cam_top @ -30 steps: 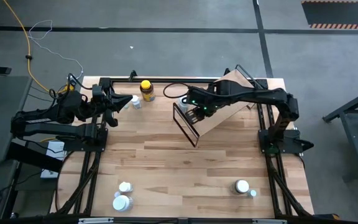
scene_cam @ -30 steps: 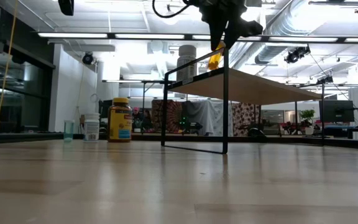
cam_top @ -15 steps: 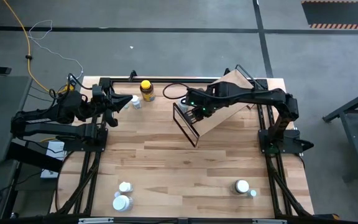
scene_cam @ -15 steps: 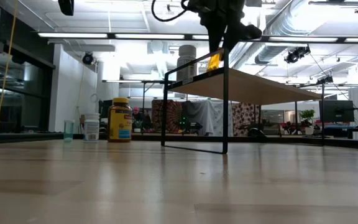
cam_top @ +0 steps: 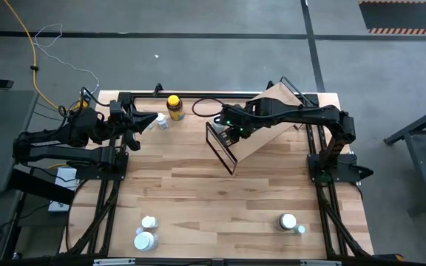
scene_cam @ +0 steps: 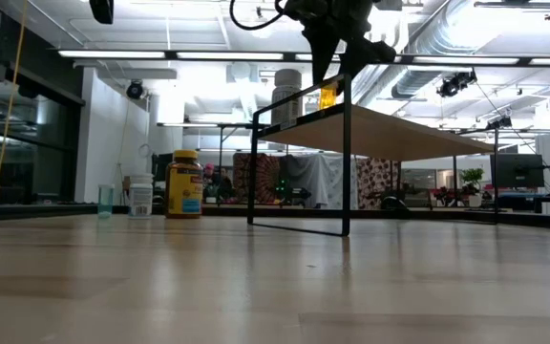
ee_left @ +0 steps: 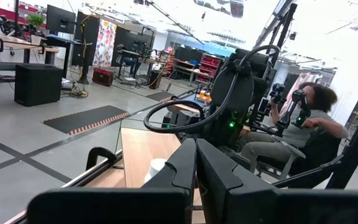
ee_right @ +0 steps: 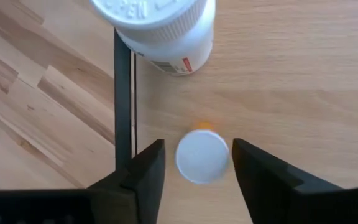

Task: Pick and place medicine bottles onto shelf by color
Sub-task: Put the orange pill bottle on the shelf

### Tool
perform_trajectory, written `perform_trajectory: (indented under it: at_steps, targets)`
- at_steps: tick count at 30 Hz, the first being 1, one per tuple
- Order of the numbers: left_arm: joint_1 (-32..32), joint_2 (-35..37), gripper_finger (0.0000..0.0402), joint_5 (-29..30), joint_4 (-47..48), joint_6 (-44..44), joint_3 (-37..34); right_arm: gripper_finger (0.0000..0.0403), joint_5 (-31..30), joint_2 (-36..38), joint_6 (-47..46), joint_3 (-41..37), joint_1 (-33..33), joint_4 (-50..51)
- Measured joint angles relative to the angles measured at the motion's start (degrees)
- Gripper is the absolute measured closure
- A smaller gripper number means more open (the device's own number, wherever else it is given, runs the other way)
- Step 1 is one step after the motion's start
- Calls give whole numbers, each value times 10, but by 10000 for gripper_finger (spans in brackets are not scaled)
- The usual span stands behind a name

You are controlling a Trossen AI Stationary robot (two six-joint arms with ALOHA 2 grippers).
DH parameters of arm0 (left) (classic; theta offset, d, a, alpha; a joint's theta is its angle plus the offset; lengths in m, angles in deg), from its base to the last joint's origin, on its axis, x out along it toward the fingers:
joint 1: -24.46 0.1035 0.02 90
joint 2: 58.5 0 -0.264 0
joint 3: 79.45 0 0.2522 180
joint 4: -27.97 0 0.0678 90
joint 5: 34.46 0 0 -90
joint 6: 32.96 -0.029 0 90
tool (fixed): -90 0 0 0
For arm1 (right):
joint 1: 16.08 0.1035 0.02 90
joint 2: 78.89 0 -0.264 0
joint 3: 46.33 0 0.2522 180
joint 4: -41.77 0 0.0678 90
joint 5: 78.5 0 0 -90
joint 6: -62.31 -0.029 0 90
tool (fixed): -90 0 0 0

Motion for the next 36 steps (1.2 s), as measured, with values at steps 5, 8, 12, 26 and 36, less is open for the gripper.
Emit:
perform_trajectory:
  at_steps: [5, 8, 12, 26, 36]
  targets:
    - [0, 0, 398, 0, 0, 0, 0, 211, 0, 0, 1, 0, 0, -6]
    - [0, 0, 398, 0, 0, 0, 0, 210, 0, 0, 4, 0, 0, -7]
    - [0, 0, 398, 0, 0, 0, 0, 210, 4, 0, 16, 0, 0, -8]
    - [0, 0, 398, 0, 0, 0, 0, 210, 39, 1, 11, 32, -6, 23]
    - [0, 0, 398, 0, 0, 0, 0, 210, -2, 11, 34, 39, -7, 58]
